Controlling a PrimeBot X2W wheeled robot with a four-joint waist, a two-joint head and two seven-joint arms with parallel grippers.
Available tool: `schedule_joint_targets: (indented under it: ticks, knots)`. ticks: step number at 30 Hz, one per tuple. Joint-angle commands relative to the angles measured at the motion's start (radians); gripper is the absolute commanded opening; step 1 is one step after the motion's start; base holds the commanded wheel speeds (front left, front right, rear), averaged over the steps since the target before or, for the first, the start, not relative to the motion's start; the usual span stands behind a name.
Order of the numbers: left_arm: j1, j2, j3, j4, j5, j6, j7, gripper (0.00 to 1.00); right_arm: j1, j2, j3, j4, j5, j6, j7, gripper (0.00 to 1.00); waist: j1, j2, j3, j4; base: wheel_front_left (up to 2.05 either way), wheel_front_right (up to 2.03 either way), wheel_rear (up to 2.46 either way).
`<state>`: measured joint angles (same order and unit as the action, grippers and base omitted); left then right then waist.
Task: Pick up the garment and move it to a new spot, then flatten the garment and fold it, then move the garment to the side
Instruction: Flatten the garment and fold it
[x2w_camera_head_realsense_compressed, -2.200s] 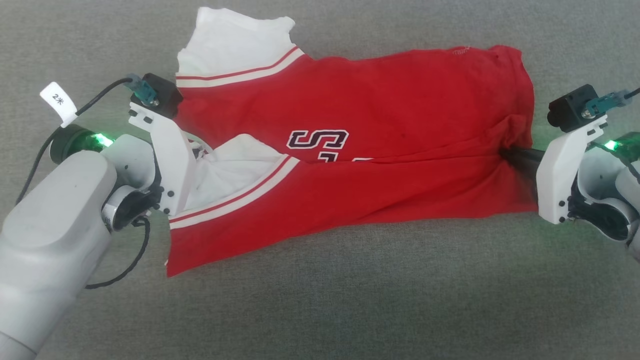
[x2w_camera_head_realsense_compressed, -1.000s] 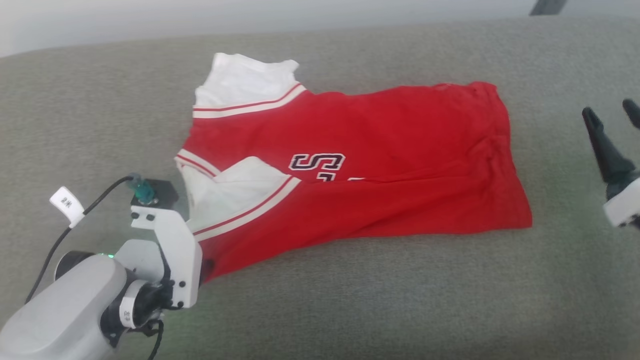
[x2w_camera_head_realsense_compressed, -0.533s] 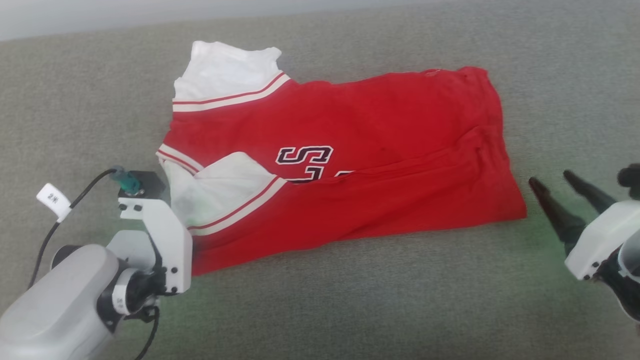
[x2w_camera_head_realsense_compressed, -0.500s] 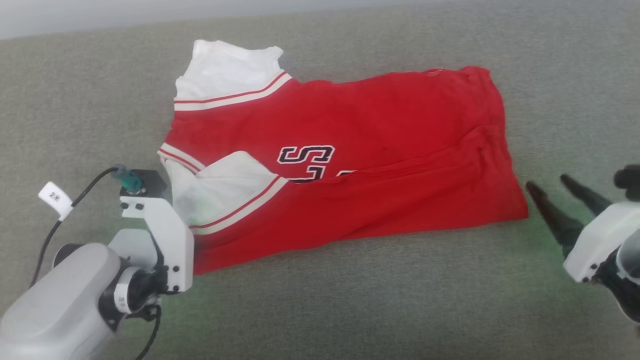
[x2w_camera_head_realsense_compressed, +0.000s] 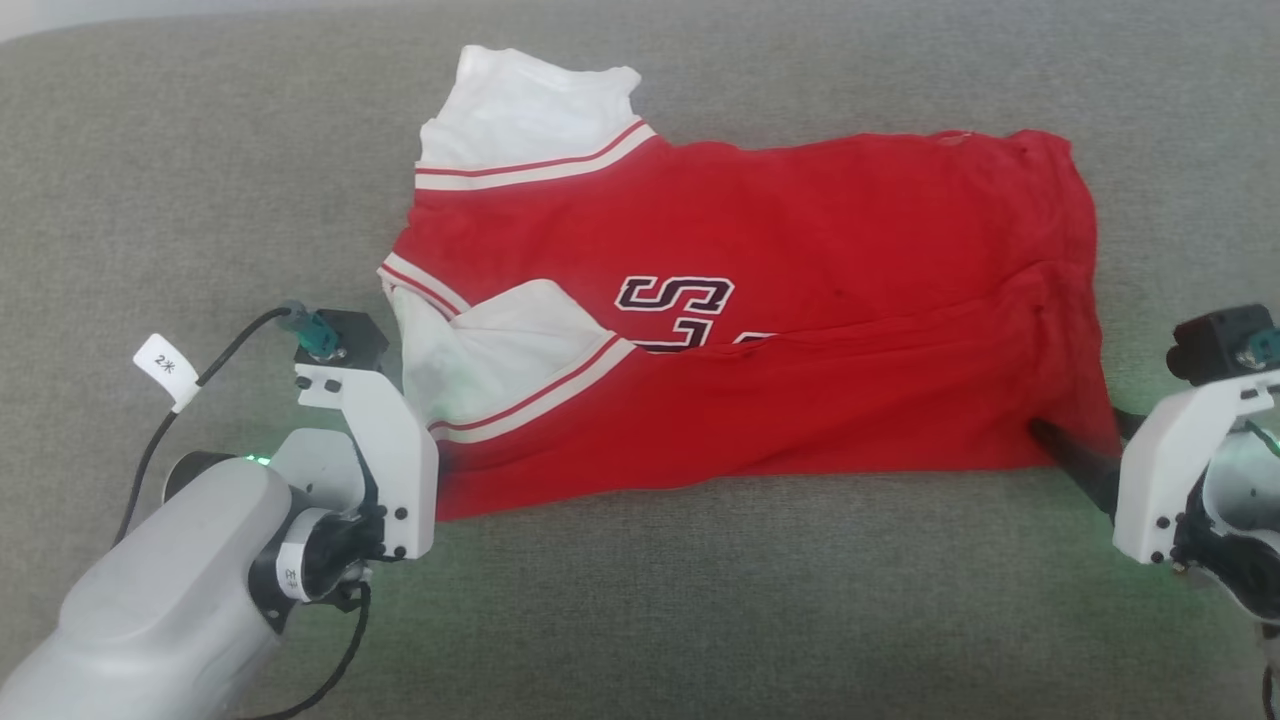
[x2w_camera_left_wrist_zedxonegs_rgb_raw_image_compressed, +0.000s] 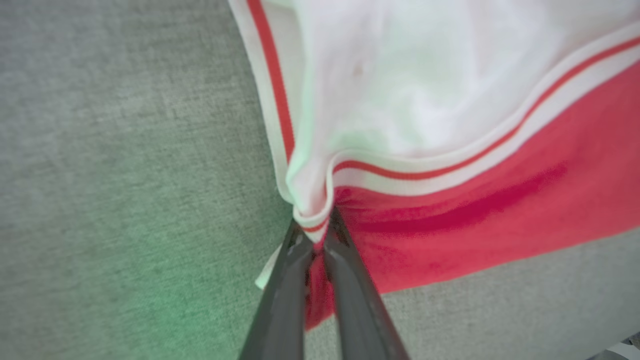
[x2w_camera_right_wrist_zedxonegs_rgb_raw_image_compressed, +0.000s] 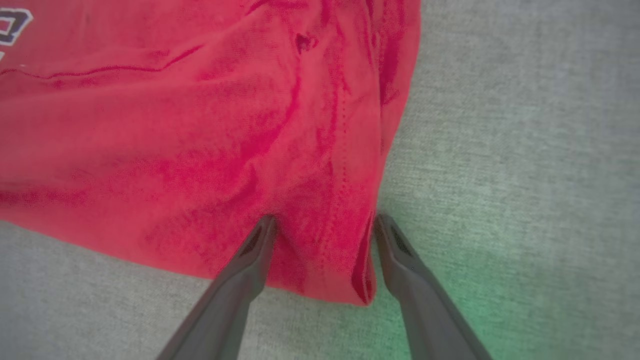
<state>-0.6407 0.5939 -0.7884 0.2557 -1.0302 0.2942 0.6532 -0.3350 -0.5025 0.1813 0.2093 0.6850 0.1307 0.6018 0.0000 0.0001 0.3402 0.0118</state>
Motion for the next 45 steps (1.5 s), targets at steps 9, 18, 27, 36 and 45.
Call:
schedule_joint_targets:
  ticks: [9,18,27,36,45]
  knots:
    - [0.007,-0.059,-0.033,0.069,0.014,-0.032,-0.028,0.00,-0.013,0.007,0.064,0.057,0.007,0.000,0.115,0.00,0.0000,-0.0001,0.008,0.026,0.00,0.00,0.00]
    - [0.019,0.017,-0.002,-0.019,-0.011,0.007,0.023,0.00,0.007,-0.080,-0.002,-0.044,0.042,-0.001,0.186,0.00,0.0000,-0.0001,-0.019,0.035,0.00,0.00,0.00]
    - [0.082,0.118,-0.001,-0.235,-0.006,0.109,0.083,0.00,0.123,-0.136,-0.100,-0.191,0.060,-0.001,0.278,0.00,0.0000,-0.0001,-0.050,0.044,0.00,0.00,0.00]
    - [0.180,0.137,-0.034,-0.307,-0.021,0.148,0.095,0.00,0.240,-0.076,-0.156,-0.231,0.049,-0.001,0.330,0.00,0.0000,-0.0001,-0.050,0.040,0.00,0.00,0.00]
    - [0.179,0.066,-0.039,-0.168,-0.049,0.106,0.064,1.00,0.190,-0.013,-0.107,-0.155,0.041,-0.001,0.300,1.00,0.0000,-0.0001,-0.044,0.023,0.00,0.00,0.00]
